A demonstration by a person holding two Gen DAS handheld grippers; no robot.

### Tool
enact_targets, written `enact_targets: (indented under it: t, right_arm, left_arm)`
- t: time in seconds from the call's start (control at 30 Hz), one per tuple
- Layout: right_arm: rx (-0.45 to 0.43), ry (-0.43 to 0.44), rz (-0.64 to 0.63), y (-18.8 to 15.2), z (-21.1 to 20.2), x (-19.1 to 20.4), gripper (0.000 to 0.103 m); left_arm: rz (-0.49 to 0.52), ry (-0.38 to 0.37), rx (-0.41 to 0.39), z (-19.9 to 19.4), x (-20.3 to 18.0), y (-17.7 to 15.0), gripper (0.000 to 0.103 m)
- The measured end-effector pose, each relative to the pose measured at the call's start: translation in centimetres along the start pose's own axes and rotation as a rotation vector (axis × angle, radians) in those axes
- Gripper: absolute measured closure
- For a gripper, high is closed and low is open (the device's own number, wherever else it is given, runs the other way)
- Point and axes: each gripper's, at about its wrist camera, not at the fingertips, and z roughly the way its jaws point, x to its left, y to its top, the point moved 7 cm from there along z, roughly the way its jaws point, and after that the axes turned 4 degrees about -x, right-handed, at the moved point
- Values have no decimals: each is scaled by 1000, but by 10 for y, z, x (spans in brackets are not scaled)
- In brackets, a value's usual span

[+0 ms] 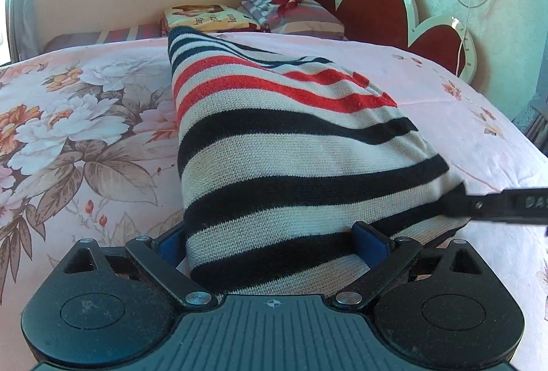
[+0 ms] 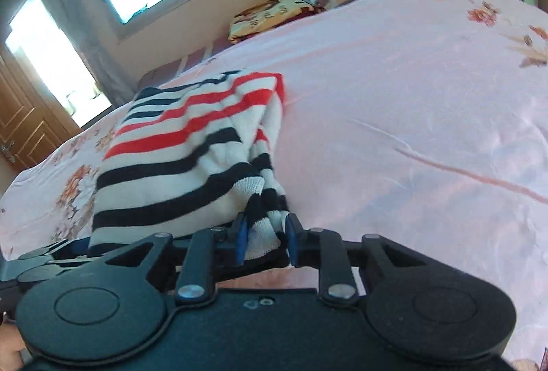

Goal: Fold small clothes

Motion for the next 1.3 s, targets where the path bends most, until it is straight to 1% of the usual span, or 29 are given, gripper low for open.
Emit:
enact_targets:
  t: [0.07, 0.13, 0.2, 0.27, 0.33, 0.4, 0.53, 0.6, 0.7, 0.73, 0.77, 0.8, 0.83, 0.9, 0.97, 1.03, 1.1, 1.13, 1.2, 1.27, 1.3]
  right_arm:
    - [21, 3, 35, -3, 4, -3, 76]
    - [13, -29, -25, 5, -2, 6, 71]
    - [-29, -37, -68, 14, -14, 15, 71]
    - [-92, -35, -107, 27, -24, 27, 72]
    - [-145, -34, -160, 40, -26, 43, 72]
    - [-173, -38, -204, 52, -17, 59, 71]
    - [-170, -20, -220, 66, 15, 85, 70]
    - [-173, -31, -220, 71, 31, 92, 71]
    - [-167, -78, -237, 75, 54, 92, 72]
    - [-162, -112, -254, 75, 63, 88, 73]
    - [-157, -162, -287, 72, 73, 82, 74]
    - [-141, -184, -302, 68, 84, 74, 78]
    - [-152, -176, -293, 65, 89, 66, 78]
    - [-157, -165, -294, 66, 87, 64, 78]
    - [-151, -160, -301, 70, 82, 70, 78]
    - [-189, -122, -248, 80, 73, 74, 76]
    - [-205, -111, -236, 92, 75, 79, 74]
    - [-203, -111, -231, 98, 80, 81, 74]
    - [-194, -128, -223, 108, 93, 81, 74]
    - [-190, -153, -228, 115, 106, 80, 74]
    - [-182, -172, -239, 117, 113, 78, 74]
  left_arm:
    - [10, -1, 1, -1, 0, -1, 7]
    - [-2, -7, 8, -5, 2, 2, 7]
    - [-14, -2, -27, -16, 4, 11, 7]
    - [-22, 4, -74, -27, 7, 24, 7]
    - [-47, 11, -103, -31, 12, 37, 7]
    - [-71, 23, -113, -28, 16, 49, 7]
    - [-103, 80, -131, -10, 25, 72, 7]
    - [-144, 100, -121, 4, 33, 79, 7]
    - [-200, 144, -65, 32, 48, 79, 7]
    - [-228, 143, -38, 41, 54, 75, 7]
    - [-284, 129, -13, 49, 62, 66, 6]
    - [-346, 98, -8, 54, 68, 60, 6]
    - [-373, 83, -13, 56, 70, 56, 5]
    - [-344, 97, -25, 55, 66, 56, 5]
    - [-364, 97, -28, 52, 67, 62, 5]
    - [-375, 107, -68, 48, 69, 72, 5]
    - [-366, 113, -98, 50, 71, 85, 5]
    - [-360, 116, -91, 56, 72, 90, 5]
    - [-368, 144, -76, 69, 79, 96, 5]
    - [-416, 170, -57, 81, 91, 96, 5]
    - [-438, 176, -34, 88, 97, 93, 5]
